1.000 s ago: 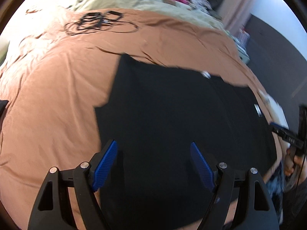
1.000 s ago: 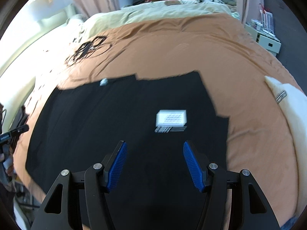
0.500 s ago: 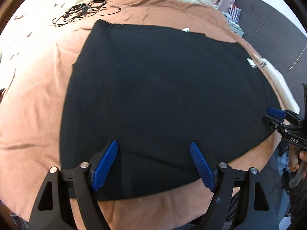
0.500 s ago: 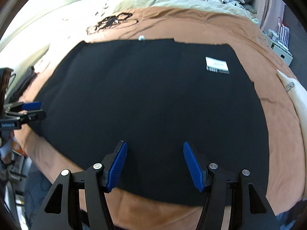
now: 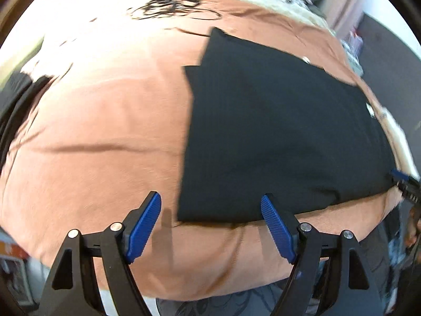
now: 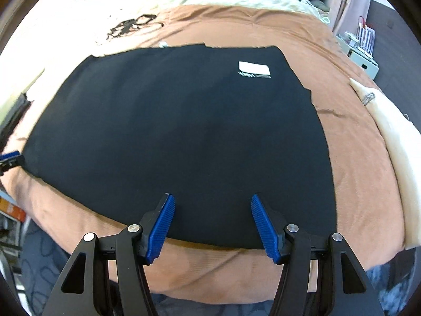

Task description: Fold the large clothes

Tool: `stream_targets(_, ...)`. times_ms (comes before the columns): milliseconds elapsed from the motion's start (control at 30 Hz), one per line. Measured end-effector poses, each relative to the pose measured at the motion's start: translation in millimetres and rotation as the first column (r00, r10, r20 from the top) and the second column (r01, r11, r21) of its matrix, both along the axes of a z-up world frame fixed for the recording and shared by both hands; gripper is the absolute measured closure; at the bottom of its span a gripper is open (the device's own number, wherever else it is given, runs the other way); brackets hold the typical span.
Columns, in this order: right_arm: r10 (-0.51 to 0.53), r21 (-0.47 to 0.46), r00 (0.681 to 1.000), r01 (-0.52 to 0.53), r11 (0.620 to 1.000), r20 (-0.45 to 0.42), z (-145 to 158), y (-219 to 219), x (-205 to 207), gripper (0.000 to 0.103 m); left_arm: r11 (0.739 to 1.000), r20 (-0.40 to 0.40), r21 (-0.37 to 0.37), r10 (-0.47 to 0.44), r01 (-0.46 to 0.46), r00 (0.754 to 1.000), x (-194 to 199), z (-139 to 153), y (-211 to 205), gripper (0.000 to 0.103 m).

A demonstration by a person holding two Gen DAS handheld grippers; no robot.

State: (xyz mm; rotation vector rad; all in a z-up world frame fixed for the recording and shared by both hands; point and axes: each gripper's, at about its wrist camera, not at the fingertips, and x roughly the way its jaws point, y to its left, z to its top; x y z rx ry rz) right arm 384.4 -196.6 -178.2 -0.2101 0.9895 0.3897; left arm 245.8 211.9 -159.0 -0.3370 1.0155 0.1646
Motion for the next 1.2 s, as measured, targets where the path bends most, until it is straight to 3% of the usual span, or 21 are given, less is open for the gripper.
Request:
stream_targets(267, 0.098, 0.08, 0.995, -0.099, 0.992, 0.017, 17.6, 51.7, -21.3, 0.043, 0.977, 0.05, -0.19, 0.107, -0.096, 0.993, -33.5, -0.5, 47.9, 0.024)
stream_targets(433, 0.166, 0.133, 0.986, -0.164, 0.977, -0.002, 24.6, 83.5, -32.8, 0.051, 0.928, 0.065, -0.354, 0.144, -0.112, 0.987, -34.0, -11.4, 59.4, 0.024)
stream_targets(567, 0.212, 0.168, 0.977, -0.206, 0.964, -0.016, 24.8, 106.0, -37.0, 0.056, 0.906, 0.058, -0.414, 0.126, -0.09, 0.99, -27.8, -20.1, 53.6, 0.028)
stream_targets(700, 0.211, 0.181, 0.976, -0.198, 0.963, -0.053, 12.6, 120.3, -29.3, 0.064, 0.863, 0.028, -0.496, 0.128, -0.097, 0.991, -13.5, -38.1, 48.5, 0.03)
stream_targets(767, 0.191, 0.18, 0.978, -0.174, 0.968, -0.081, 3.2, 123.5, -22.6, 0.068, 0.857, 0.025, -0.508, 0.118, -0.089, 0.993, -4.2, -41.1, 42.6, 0.034)
stream_targets(800, 0.183, 0.182, 0.979, -0.164, 0.97, -0.092, 0.4, 124.9, -20.7, 0.069, 0.857, 0.026, -0.509, 0.109, -0.081, 0.994, 0.7, -41.3, 40.0, 0.042)
stream_targets(867, 0.16, 0.191, 0.979, -0.135, 0.972, -0.124, -8.9, 125.6, -10.4, 0.072, 0.854, 0.015, -0.513, 0.111, -0.087, 0.994, 7.0, -43.9, 37.8, 0.047)
stream_targets(933, 0.145, 0.192, 0.98, -0.117, 0.974, -0.137, -14.5, 128.5, 0.4, 0.073, 0.84, 0.005, -0.531, 0.135, -0.112, 0.991, 9.7, -47.9, 40.2, 0.059)
stream_targets(1067, 0.116, 0.171, 0.986, -0.095, 0.981, -0.122, -17.3, 134.3, 20.9, 0.08, 0.789, -0.005, -0.593, 0.196, -0.161, 0.981, 8.8, -57.3, 47.7, 0.065)
stream_targets(1200, 0.088, 0.161, 0.986, -0.064, 0.985, -0.144, -21.6, 138.8, 47.6, 0.093, 0.786, -0.005, -0.592, 0.217, -0.177, 0.976, 4.7, -57.0, 44.1, 0.066)
